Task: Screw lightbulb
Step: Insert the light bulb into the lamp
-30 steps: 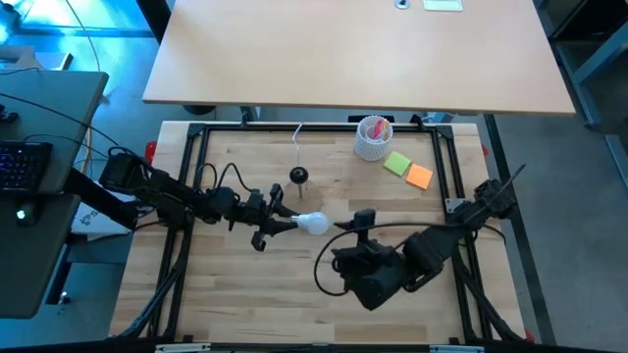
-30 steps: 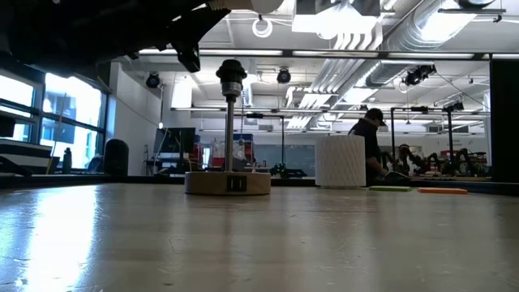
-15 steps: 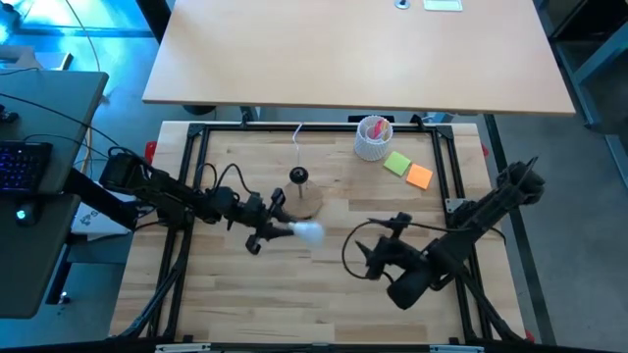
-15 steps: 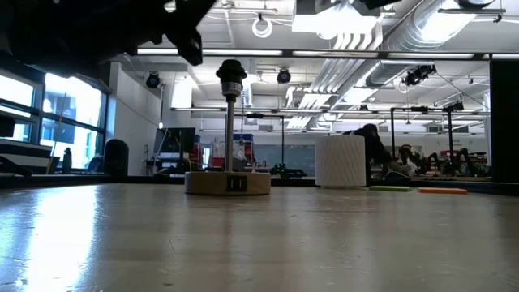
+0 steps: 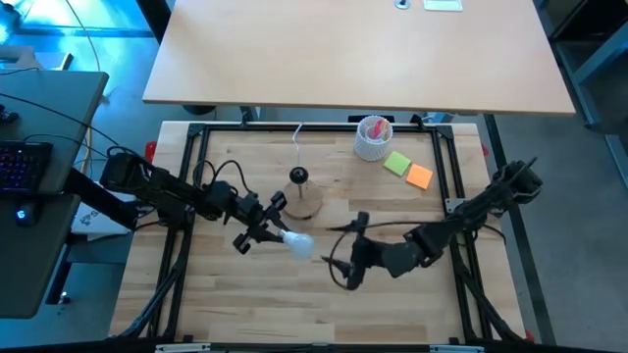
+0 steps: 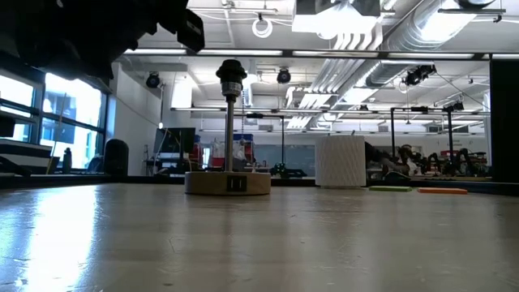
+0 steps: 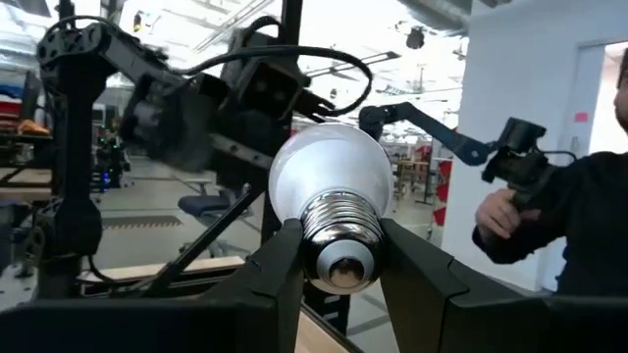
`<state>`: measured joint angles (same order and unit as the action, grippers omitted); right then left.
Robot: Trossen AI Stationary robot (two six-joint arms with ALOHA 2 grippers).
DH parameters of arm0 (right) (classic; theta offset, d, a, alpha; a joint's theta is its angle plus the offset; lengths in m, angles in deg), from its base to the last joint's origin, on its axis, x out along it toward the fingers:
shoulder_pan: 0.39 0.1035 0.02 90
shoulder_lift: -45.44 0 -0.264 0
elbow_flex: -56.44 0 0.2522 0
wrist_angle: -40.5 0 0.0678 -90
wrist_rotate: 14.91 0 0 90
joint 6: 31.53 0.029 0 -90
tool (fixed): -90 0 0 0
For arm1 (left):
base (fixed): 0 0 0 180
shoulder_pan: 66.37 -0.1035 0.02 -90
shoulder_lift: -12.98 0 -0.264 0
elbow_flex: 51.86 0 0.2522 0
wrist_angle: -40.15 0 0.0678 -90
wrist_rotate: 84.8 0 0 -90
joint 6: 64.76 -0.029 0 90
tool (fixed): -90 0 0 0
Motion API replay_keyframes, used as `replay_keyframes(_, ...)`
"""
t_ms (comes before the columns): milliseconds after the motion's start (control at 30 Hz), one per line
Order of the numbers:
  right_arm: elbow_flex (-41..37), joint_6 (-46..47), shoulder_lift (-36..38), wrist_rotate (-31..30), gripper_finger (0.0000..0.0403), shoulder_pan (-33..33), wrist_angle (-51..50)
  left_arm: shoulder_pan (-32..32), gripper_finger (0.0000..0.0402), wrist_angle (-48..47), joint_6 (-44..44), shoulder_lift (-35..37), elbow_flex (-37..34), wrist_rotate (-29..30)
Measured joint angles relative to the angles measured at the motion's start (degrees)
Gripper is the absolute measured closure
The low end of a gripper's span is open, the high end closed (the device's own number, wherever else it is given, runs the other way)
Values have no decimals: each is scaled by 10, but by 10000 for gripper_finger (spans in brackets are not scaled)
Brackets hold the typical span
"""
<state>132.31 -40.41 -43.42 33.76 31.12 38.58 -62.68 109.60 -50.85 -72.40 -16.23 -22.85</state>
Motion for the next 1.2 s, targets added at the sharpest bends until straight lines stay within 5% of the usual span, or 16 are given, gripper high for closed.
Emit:
replay_keyframes(300, 19, -81, -5, -10, 84, 0, 5, -3, 298, -6, 0, 0, 0, 8)
replay_keyframes(633, 19, -159, -84, -77, 84, 3, 150, -3, 298, -12, 0, 0, 0, 16)
replay_keyframes(1200, 59, -212, -92, -77, 84, 3, 111, -3, 298, -19, 10, 0, 0, 29)
